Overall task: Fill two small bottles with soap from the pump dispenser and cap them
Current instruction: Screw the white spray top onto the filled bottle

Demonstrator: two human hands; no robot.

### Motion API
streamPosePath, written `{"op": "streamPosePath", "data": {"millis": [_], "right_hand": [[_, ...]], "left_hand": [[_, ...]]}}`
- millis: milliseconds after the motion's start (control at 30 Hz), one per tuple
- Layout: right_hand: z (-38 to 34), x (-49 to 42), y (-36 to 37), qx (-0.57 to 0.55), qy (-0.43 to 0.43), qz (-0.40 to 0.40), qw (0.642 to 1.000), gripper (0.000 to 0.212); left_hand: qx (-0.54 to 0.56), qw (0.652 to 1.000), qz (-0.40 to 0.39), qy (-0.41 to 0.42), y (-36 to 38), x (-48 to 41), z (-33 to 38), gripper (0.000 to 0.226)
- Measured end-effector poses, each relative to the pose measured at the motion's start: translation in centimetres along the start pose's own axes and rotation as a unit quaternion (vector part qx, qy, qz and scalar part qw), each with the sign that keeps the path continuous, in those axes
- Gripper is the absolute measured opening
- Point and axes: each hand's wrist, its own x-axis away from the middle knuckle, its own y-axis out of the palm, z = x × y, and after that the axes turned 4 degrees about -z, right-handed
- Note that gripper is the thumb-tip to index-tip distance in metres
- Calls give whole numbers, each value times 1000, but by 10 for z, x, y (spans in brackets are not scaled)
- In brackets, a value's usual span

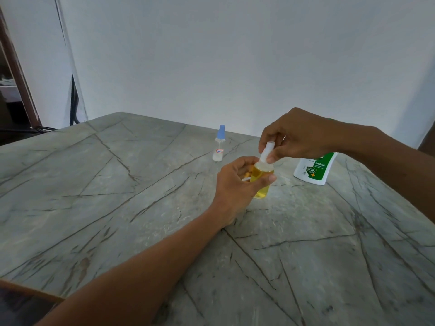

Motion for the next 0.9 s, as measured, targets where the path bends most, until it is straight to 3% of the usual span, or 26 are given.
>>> {"op": "streamPosePath", "data": {"millis": [67,200,367,500,667,767,900], "right_hand": [[0,-2,5,17,-4,20,1000,18],[2,-3,13,51,-22,56,997,50],[5,3,2,-57,5,-29,998,25],[7,1,2,-54,-1,-11,998,12],[6,-5,8,12,-12,47,999,58],[3,-3,1,-62,5,7,998,43],[3,-5,0,-35,-2,-13,999,15]], "left_hand": [[1,1000,1,2,0,0,0,51],[3,1000,-1,1,0,1,2,53],[-3,1000,-2,1,0,0,3,44],[-1,1000,2,3,0,0,3,44],[12,1000,10,3,-1,0,1,47],[7,1000,11,-1,-1,-1,2,47],[0,1000,8,-1,1,0,3,48]]}}
